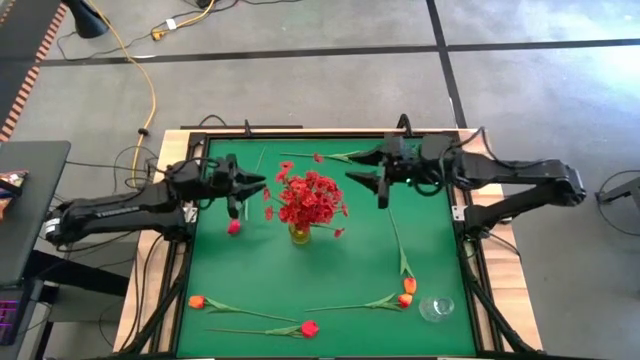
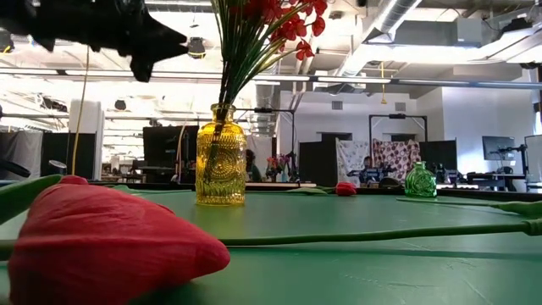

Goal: Sort flowers into vase by color
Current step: Adjust the red flowers in the yellow vase, then put the top orange flower into the green vase

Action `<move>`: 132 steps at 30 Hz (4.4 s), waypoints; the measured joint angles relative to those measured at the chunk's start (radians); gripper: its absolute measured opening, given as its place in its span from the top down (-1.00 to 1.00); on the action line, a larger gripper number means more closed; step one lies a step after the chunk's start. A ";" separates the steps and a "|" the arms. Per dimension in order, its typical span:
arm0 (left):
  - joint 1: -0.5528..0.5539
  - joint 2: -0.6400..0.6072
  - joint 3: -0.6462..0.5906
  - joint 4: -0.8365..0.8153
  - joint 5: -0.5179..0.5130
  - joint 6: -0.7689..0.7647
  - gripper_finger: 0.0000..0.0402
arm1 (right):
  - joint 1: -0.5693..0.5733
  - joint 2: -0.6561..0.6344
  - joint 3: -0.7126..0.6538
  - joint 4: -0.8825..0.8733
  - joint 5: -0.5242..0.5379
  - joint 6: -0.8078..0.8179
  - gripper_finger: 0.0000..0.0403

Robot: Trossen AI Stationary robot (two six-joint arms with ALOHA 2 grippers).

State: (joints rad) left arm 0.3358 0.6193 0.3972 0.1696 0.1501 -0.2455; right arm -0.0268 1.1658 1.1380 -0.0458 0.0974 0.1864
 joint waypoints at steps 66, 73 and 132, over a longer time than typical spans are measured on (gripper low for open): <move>0.026 0.120 0.257 -0.435 -0.211 0.058 1.00 | -0.162 0.164 0.398 -0.509 0.042 -0.089 0.88; 0.026 0.120 0.257 -0.484 -0.212 0.020 1.00 | -0.241 0.014 0.122 -0.354 0.043 0.039 0.87; 0.022 0.120 0.257 -0.582 -0.199 -0.028 1.00 | 0.184 0.376 -0.083 -1.121 -0.076 -1.311 -0.18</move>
State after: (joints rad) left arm 0.3580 0.7395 0.6544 -0.4128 -0.0490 -0.2737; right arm 0.1574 1.5414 1.0554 -1.1664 0.0211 -1.1245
